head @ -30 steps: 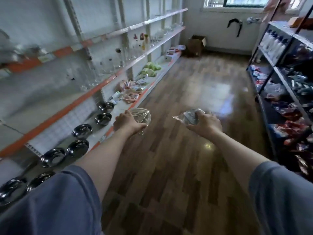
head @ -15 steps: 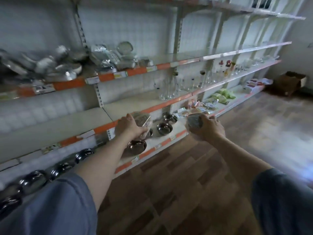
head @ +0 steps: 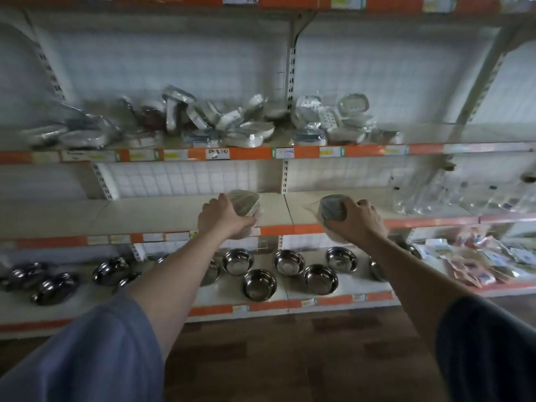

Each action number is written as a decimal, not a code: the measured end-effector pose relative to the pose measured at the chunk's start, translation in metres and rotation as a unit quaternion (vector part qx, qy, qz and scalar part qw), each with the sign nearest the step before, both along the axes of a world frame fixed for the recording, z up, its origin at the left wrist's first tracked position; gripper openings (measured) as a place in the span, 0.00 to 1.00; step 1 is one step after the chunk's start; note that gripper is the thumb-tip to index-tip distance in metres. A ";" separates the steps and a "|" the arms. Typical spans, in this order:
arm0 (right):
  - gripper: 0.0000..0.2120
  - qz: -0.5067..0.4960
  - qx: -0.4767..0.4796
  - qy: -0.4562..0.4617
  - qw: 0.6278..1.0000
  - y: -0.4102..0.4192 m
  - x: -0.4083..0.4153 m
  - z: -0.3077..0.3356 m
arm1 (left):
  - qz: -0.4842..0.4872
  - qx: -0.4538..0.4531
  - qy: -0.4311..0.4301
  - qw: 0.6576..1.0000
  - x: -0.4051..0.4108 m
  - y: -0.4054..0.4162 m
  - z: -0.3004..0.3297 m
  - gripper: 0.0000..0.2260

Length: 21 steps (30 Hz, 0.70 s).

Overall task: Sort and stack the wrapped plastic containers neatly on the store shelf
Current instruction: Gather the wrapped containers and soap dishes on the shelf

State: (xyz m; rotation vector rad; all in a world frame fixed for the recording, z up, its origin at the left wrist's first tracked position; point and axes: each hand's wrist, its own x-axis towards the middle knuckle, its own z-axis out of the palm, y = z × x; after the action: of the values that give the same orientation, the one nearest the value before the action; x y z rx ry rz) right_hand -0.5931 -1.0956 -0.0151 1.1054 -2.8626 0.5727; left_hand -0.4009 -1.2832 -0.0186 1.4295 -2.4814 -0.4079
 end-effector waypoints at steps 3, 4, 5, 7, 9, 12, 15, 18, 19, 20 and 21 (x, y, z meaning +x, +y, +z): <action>0.32 0.046 -0.024 -0.006 0.999 -0.031 -0.026 0.010 | 0.047 -0.010 0.009 0.999 -0.005 -0.015 0.009 0.40; 0.32 0.059 -0.027 -0.004 0.998 -0.040 -0.034 0.014 | 0.061 -0.015 0.010 0.998 -0.008 -0.020 0.012 0.40; 0.32 0.071 -0.028 0.000 0.997 -0.048 -0.042 0.018 | 0.074 -0.019 0.012 0.997 -0.011 -0.023 0.016 0.40; 0.33 0.093 -0.026 0.009 0.995 -0.065 -0.056 0.024 | 0.097 -0.026 0.015 0.995 -0.015 -0.030 0.021 0.39; 0.33 0.114 -0.029 0.016 0.993 -0.082 -0.067 0.030 | 0.116 -0.035 0.018 0.993 -0.018 -0.036 0.025 0.39; 0.34 0.143 -0.038 0.016 0.989 -0.102 -0.079 0.036 | 0.136 -0.041 0.019 0.990 -0.019 -0.040 0.032 0.38; 0.34 0.162 -0.042 0.009 0.986 -0.119 -0.083 0.041 | 0.151 -0.048 0.016 0.987 -0.015 -0.047 0.040 0.37; 0.34 0.174 -0.051 0.003 0.983 -0.138 -0.082 0.046 | 0.165 -0.059 0.021 0.984 -0.010 -0.060 0.048 0.38; 0.35 0.178 -0.054 0.004 0.983 -0.145 -0.081 0.048 | 0.170 -0.060 0.021 0.983 -0.009 -0.066 0.051 0.38; 0.35 0.182 -0.057 0.006 0.982 -0.151 -0.081 0.049 | 0.174 -0.061 0.023 0.983 -0.008 -0.072 0.053 0.39; 0.35 0.185 -0.061 0.008 0.981 -0.158 -0.080 0.049 | 0.178 -0.061 0.025 0.982 -0.008 -0.078 0.055 0.39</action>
State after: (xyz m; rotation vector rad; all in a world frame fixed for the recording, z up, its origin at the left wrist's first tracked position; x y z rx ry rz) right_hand -0.6727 -1.2540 0.0343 1.6217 -2.5760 0.7347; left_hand -0.4093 -1.3610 0.0363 1.7403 -2.1106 -0.2117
